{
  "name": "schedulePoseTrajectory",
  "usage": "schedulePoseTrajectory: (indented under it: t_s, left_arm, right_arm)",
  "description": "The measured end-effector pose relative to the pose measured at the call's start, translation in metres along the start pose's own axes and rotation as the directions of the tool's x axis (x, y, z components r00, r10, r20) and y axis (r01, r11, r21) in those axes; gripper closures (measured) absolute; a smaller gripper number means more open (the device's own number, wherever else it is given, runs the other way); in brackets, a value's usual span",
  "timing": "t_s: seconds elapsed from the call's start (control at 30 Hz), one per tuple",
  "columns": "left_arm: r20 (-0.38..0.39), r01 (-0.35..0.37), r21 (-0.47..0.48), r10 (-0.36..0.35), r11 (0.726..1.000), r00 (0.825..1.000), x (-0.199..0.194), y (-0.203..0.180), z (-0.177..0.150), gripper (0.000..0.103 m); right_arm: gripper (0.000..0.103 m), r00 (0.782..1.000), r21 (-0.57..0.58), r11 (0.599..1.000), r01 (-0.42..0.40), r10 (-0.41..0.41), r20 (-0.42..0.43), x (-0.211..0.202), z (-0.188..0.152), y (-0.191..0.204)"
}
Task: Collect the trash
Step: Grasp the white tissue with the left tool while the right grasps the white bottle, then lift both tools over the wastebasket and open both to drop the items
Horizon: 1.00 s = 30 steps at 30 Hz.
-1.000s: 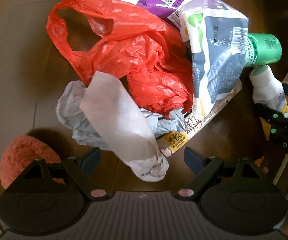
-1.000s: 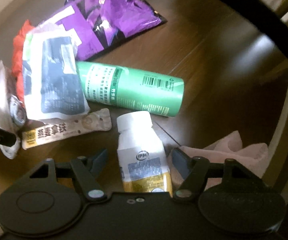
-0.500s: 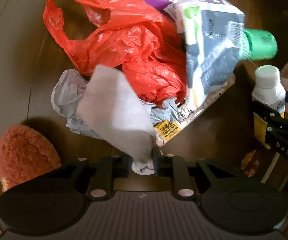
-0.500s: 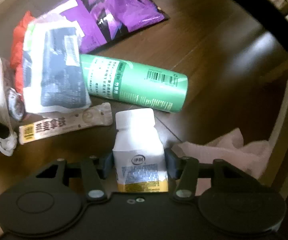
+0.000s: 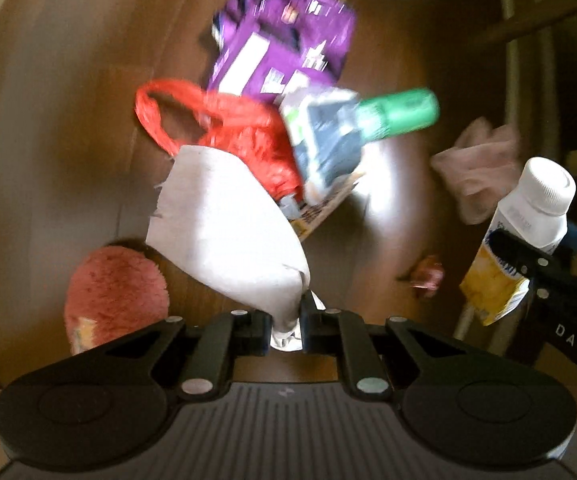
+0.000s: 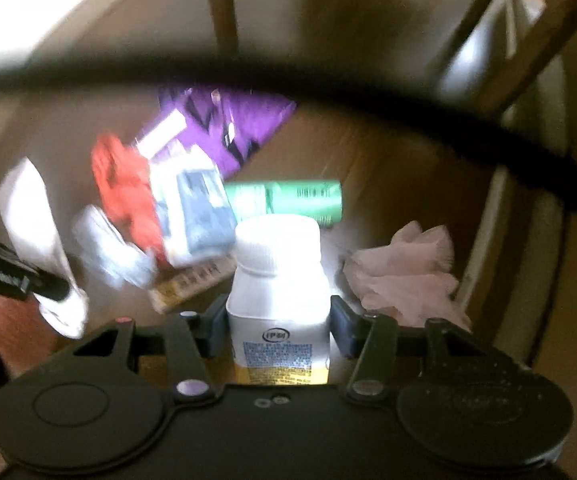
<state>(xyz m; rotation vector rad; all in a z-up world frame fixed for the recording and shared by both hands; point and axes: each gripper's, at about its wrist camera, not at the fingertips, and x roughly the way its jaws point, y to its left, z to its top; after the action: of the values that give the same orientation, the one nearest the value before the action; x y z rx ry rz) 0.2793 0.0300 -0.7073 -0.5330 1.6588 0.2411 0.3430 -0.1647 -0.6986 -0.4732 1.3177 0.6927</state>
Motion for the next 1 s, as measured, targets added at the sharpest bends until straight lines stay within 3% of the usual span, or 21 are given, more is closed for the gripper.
schedulePoseTrajectory:
  t_s: [0.27, 0.5, 0.8, 1.0]
  left_arm:
    - [0.109, 0.025, 0.083, -0.034, 0.996, 0.993, -0.141, -0.024, -0.002, 0.090]
    - [0.240, 0.027, 0.145, -0.062, 0.989, 0.969, -0.277, -0.045, 0.002, 0.090]
    - [0.405, 0.032, 0.226, -0.123, 0.974, 0.906, -0.440, -0.082, 0.016, 0.090]
    - [0.505, 0.009, 0.335, -0.188, 0.942, 0.842, -0.529, -0.114, 0.032, 0.090]
  right_arm:
    - [0.052, 0.992, 0.130, 0.991, -0.015, -0.002, 0.130, -0.142, 0.038, -0.002]
    - [0.052, 0.974, 0.207, 0.978, -0.041, -0.008, 0.227, -0.267, 0.070, -0.001]
    - [0.052, 0.931, 0.212, 0.974, -0.079, -0.004, 0.365, -0.409, 0.115, -0.012]
    - [0.052, 0.866, 0.210, 0.974, -0.079, -0.038, 0.499, -0.490, 0.156, -0.028]
